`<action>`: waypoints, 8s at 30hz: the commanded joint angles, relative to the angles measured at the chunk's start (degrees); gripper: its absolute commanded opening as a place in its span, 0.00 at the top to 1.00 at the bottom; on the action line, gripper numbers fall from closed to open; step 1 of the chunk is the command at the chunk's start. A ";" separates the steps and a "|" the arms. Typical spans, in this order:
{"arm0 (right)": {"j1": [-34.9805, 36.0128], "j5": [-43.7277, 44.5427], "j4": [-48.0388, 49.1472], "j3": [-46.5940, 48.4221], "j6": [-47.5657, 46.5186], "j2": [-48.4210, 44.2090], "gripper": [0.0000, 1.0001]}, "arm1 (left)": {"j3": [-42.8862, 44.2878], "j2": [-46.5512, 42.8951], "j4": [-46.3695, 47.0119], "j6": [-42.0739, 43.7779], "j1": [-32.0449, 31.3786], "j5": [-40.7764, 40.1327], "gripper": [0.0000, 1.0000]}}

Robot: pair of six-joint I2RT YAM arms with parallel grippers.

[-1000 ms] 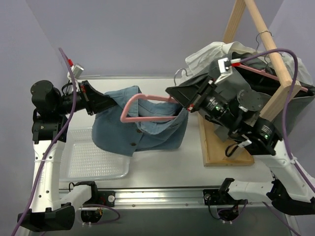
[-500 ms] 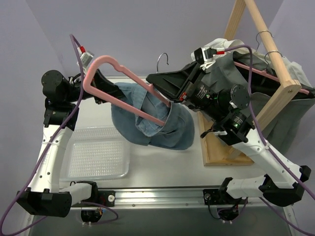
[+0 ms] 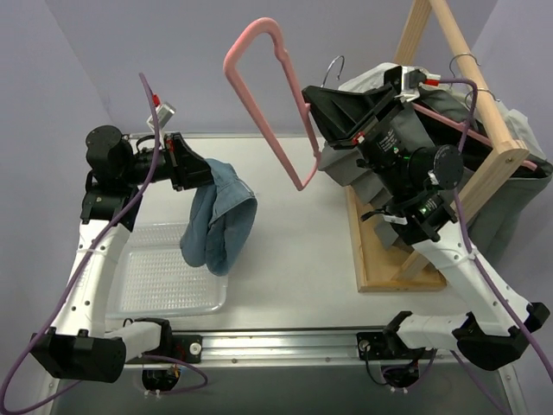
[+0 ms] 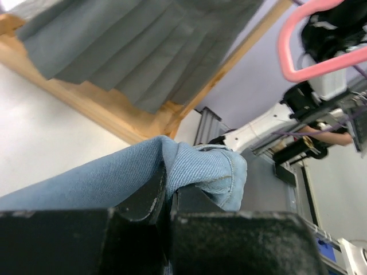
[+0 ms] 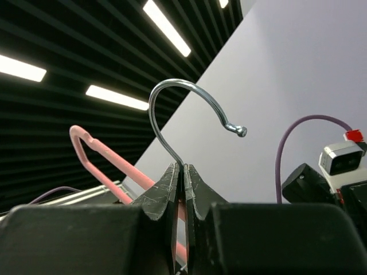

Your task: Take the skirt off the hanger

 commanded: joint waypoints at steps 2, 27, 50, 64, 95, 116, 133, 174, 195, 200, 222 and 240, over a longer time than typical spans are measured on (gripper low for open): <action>-0.78 0.40 -9.19 8.61 -10.12 -3.21 1.00 | 10.95 -3.77 -16.11 13.33 1.99 -5.98 0.98; -0.96 7.26 -50.10 21.90 -35.99 -5.51 1.00 | 44.02 -11.69 -54.73 17.15 11.49 -44.03 0.98; -0.87 5.41 -54.22 24.36 -38.97 -5.07 1.00 | 44.85 -15.73 -56.86 13.37 10.43 -47.82 0.98; -0.87 7.78 -56.69 24.27 -41.78 -6.48 1.00 | 22.41 -18.20 -54.13 23.55 9.38 -61.27 0.98; -0.87 6.03 -59.41 15.57 -43.81 -6.04 1.00 | -10.57 -22.76 -44.02 13.11 9.82 -43.35 0.36; -1.04 0.76 -73.30 15.22 -54.71 -1.47 1.00 | 1.59 -15.30 0.31 -5.95 7.63 -4.16 0.22; -1.04 0.14 -70.93 18.82 -54.09 2.05 1.00 | 4.04 -9.67 -11.66 0.62 -8.37 -7.84 0.29; 8.97 14.03 -60.56 29.98 -50.49 -17.29 1.00 | 43.76 21.87 -12.03 10.64 -31.39 -16.53 0.98; 9.33 13.06 -53.08 33.41 -48.99 -17.20 1.00 | 78.75 53.25 -11.95 5.99 -44.49 -19.26 0.98; 9.59 13.94 -53.52 32.97 -49.26 -18.34 1.00 | 77.78 54.40 -10.63 5.99 -46.25 -19.97 0.98; 10.47 16.31 -56.43 31.92 -49.26 -17.55 1.00 | 63.71 37.95 -11.44 27.63 -24.47 -6.81 0.29; 10.56 19.30 -49.22 21.46 -48.99 -19.75 1.00 | 77.61 58.00 18.03 7.29 -28.67 -5.72 0.34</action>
